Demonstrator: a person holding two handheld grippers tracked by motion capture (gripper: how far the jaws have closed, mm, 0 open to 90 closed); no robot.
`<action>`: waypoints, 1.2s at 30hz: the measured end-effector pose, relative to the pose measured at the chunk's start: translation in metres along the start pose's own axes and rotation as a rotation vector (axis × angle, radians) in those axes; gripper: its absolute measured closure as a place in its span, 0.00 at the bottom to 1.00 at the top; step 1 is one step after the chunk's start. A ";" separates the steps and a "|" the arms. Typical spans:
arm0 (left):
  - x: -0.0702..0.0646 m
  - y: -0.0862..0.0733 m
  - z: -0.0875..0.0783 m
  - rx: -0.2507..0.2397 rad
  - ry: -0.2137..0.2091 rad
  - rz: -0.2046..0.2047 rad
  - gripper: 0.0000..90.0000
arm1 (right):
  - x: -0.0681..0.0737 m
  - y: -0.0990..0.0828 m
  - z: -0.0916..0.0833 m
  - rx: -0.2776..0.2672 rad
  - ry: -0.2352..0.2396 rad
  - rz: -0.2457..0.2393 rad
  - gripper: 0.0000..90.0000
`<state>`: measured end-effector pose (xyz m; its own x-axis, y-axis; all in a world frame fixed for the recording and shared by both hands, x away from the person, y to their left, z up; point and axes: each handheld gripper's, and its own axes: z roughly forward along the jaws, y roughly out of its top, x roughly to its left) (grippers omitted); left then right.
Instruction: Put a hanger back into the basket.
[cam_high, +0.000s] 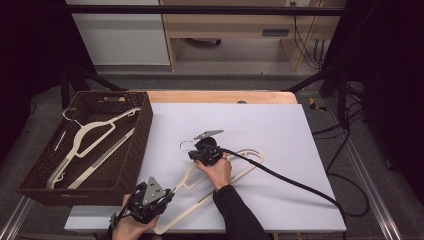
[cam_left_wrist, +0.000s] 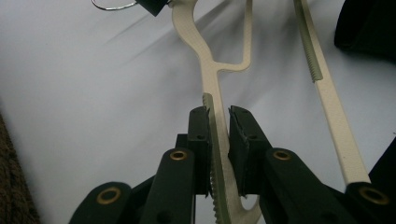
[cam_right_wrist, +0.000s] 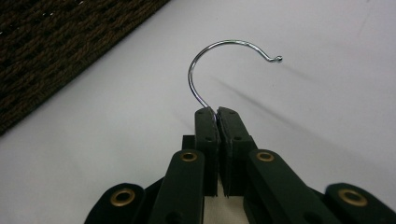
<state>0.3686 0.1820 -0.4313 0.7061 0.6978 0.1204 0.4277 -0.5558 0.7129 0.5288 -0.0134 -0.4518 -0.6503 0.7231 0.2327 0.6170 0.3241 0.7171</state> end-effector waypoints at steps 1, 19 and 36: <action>-0.001 0.000 0.000 -0.002 -0.009 -0.008 0.87 | 0.002 0.000 -0.001 -0.007 -0.005 0.000 0.98; 0.028 0.021 0.022 -0.035 -0.175 -0.150 0.49 | 0.022 -0.008 -0.037 -0.126 -0.024 -0.103 0.99; 0.030 0.045 0.062 -0.037 -0.298 -0.224 0.82 | 0.024 -0.010 -0.059 -0.176 -0.008 -0.131 0.99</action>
<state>0.4439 0.1502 -0.4386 0.7331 0.6350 -0.2435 0.5730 -0.3838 0.7241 0.4810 -0.0352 -0.4146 -0.7157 0.6870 0.1255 0.4404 0.3044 0.8446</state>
